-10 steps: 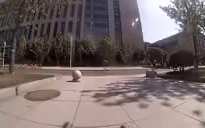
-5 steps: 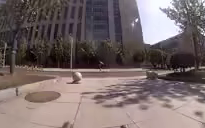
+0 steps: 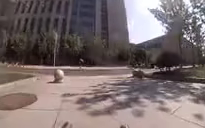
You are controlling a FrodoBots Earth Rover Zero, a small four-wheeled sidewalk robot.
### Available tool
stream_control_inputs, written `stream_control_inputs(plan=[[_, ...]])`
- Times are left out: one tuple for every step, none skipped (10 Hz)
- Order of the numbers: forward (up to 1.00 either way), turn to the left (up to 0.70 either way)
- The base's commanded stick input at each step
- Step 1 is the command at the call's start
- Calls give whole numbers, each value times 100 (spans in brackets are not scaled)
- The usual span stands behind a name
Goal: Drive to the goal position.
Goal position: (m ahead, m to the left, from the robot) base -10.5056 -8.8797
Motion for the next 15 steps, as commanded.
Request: stream_control_inputs(plan=[[27,0],[0,0],[0,0],[0,0],[0,0],[0,0],[0,0],[0,0],[1,0],[5,0],[32,-7],[49,-49],[49,-49],[46,-46],[45,-45]])
